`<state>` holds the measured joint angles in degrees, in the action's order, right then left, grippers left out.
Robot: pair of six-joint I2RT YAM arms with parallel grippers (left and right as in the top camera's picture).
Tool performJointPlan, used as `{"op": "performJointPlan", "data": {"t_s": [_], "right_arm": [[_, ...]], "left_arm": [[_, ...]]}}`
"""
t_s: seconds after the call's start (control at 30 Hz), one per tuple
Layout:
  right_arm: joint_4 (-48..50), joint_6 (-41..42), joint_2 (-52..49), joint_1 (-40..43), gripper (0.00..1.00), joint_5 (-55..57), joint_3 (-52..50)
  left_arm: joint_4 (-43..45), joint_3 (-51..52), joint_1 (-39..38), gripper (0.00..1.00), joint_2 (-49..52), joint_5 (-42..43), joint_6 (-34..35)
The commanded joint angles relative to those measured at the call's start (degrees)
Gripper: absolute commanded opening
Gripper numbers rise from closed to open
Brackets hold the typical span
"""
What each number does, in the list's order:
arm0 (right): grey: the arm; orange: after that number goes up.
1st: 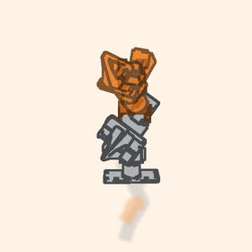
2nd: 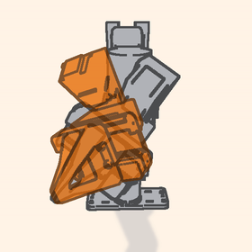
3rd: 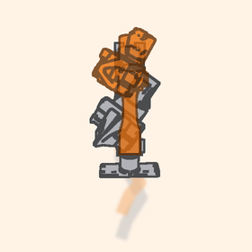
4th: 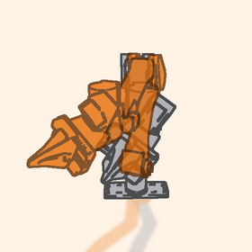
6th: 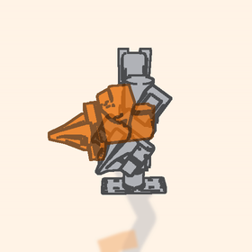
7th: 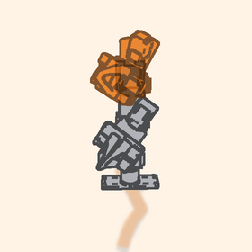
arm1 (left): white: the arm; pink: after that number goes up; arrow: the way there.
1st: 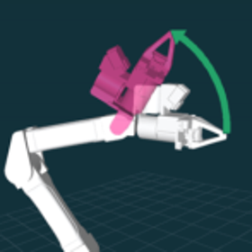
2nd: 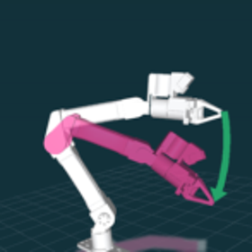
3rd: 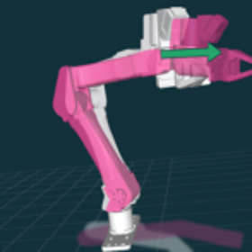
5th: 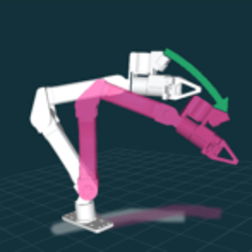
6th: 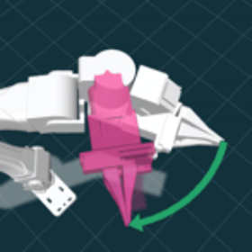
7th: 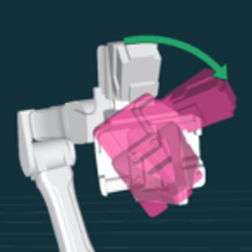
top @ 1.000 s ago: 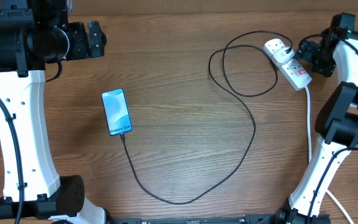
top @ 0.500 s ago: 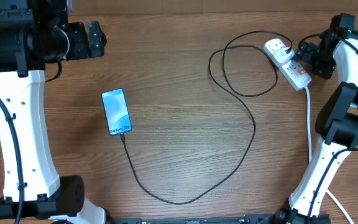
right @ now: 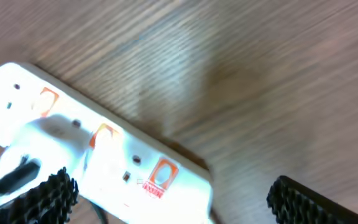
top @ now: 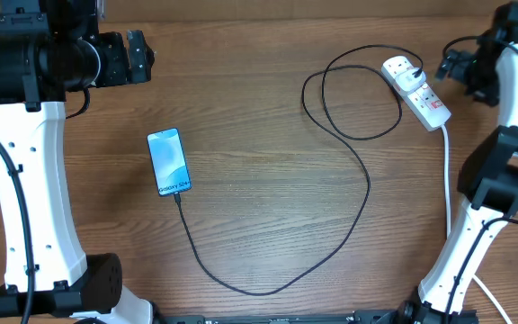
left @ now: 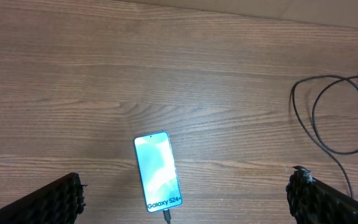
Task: Plug charger to phone and switch on socket
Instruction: 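Lift the right gripper up and away from the power strip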
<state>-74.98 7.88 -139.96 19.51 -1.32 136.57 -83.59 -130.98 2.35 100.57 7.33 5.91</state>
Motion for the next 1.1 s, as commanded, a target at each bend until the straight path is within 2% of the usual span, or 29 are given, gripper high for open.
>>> {"op": "performJointPlan", "data": {"t_s": [0.0,0.23,0.53,0.87,1.07], "right_arm": [[-4.24,-0.24,5.79,0.39,1.0,-0.31,5.51],[-15.67,-0.24,13.38,-1.44,1.0,-7.06,10.6],[-22.01,-0.31,29.92,-7.02,1.0,-7.52,10.67],[-22.05,-0.22,47.63,-12.74,1.0,-12.0,10.67],[-22.05,-0.24,55.12,-12.85,1.0,-21.14,10.67]], "left_arm": [[0.02,-0.76,-0.13,1.0,0.17,0.61,0.76],[0.02,-0.76,-0.13,1.0,0.17,0.61,0.76],[0.02,-0.76,-0.13,1.0,0.17,0.61,0.76],[0.02,-0.76,-0.11,1.0,0.17,0.61,0.76],[0.02,-0.76,-0.13,0.99,0.17,0.61,0.76]]}}
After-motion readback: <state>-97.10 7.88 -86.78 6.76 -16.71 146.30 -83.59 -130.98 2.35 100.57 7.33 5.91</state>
